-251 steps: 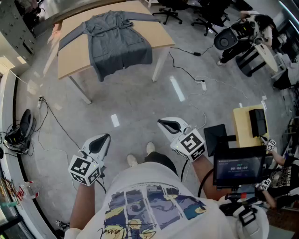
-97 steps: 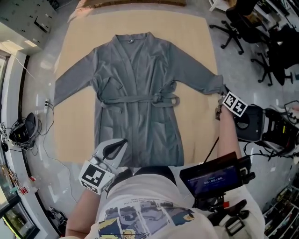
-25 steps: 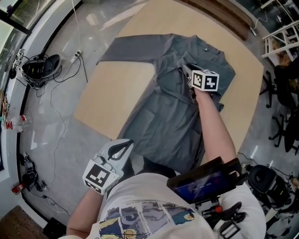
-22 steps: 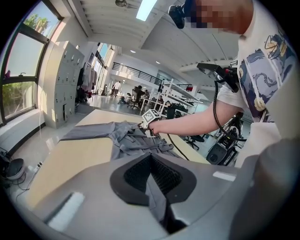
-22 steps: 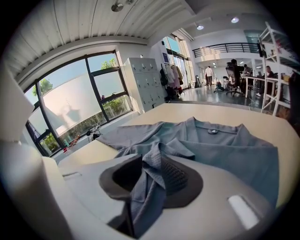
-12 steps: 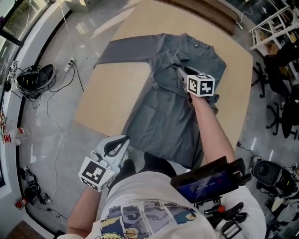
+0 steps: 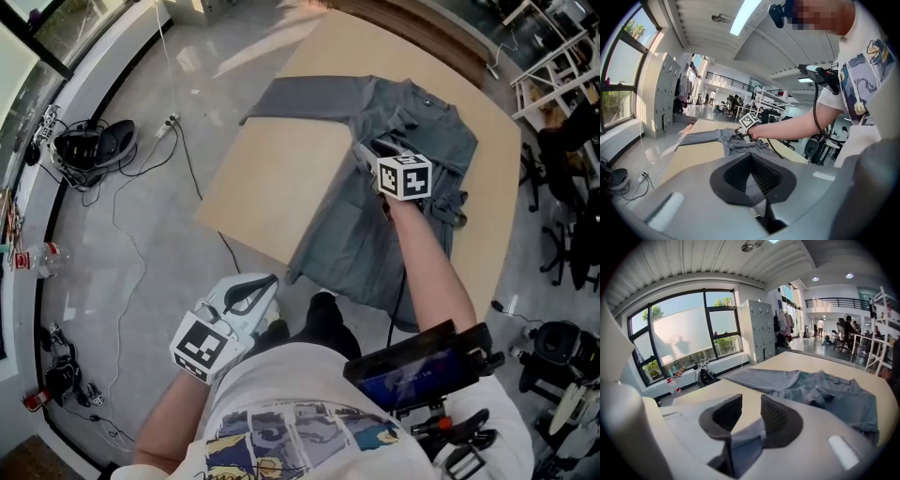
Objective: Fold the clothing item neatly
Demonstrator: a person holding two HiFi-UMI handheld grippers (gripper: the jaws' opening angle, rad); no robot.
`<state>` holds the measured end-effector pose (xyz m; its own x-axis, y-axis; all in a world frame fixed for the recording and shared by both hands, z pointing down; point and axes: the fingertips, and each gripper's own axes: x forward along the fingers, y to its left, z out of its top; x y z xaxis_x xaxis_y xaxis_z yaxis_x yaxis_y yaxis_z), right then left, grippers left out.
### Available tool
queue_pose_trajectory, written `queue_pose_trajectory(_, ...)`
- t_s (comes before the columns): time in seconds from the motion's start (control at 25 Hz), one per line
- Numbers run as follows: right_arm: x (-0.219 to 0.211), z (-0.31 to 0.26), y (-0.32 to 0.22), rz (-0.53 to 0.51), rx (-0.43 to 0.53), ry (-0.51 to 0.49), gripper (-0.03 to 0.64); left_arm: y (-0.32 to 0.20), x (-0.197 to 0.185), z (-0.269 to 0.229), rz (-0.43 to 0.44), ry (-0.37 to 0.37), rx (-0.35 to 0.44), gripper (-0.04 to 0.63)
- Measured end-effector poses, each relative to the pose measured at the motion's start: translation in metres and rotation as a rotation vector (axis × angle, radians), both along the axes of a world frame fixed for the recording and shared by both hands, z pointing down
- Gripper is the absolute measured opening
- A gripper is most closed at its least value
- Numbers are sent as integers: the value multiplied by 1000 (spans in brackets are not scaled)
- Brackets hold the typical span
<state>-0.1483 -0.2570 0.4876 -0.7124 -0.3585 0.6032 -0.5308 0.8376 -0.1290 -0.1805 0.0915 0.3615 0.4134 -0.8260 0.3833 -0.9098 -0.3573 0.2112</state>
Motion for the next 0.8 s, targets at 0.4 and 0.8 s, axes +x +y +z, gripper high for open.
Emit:
queue_pose_trajectory(0.4,-132,8,78,-263,44,40,114,44,-52,-2,-92,11,8,8)
queue_pose_trajectory(0.8,-254,47,64,-501,87,147,114,19,-99,-2,-179,7,-31,8)
